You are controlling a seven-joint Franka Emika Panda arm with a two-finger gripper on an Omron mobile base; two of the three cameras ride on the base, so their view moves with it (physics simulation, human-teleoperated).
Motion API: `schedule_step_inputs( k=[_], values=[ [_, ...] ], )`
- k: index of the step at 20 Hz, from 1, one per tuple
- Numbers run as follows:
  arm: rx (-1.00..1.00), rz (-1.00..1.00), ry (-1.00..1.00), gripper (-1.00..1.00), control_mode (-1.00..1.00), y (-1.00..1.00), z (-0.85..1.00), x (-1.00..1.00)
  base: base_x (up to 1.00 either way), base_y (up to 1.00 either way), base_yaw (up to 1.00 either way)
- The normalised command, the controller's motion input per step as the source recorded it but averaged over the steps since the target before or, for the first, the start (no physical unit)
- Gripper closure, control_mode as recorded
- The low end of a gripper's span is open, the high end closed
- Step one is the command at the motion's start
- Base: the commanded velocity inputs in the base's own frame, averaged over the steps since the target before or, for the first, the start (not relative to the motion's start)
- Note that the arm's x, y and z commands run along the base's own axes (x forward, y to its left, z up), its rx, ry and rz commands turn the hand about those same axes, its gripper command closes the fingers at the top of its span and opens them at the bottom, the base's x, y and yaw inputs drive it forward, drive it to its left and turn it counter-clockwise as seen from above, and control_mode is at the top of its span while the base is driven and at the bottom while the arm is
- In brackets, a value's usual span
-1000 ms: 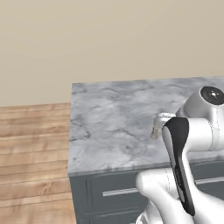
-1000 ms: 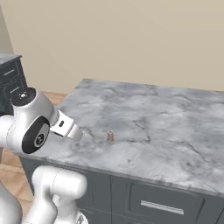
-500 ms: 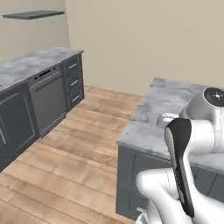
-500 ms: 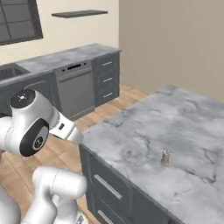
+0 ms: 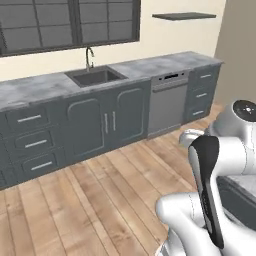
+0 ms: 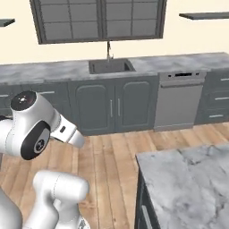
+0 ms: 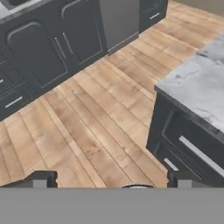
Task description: Get the candle and the beer from the cabinet and move them to the dining counter.
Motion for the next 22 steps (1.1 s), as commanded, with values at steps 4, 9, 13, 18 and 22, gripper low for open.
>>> schedule_step_inputs(
  k=[4, 9, 13, 18, 22],
  values=[
    [0.0, 0.0, 0.0, -1.0, 1.0, 0.0, 0.0, 0.0, 0.31, 0.31, 0.58],
    [0.0, 0.0, 0.0, -1.0, 1.0, 0.0, 0.0, 0.0, 0.6, 0.69, -0.08],
    [0.0, 0.0, 0.0, -1.0, 1.0, 0.0, 0.0, 0.0, 0.61, 0.72, -0.04],
    [0.0, 0.0, 0.0, -1.0, 1.0, 0.0, 0.0, 0.0, 0.5, 0.81, 0.02],
    [0.0, 0.0, 0.0, -1.0, 1.0, 0.0, 0.0, 0.0, 0.34, 0.79, 0.12]
  ],
)
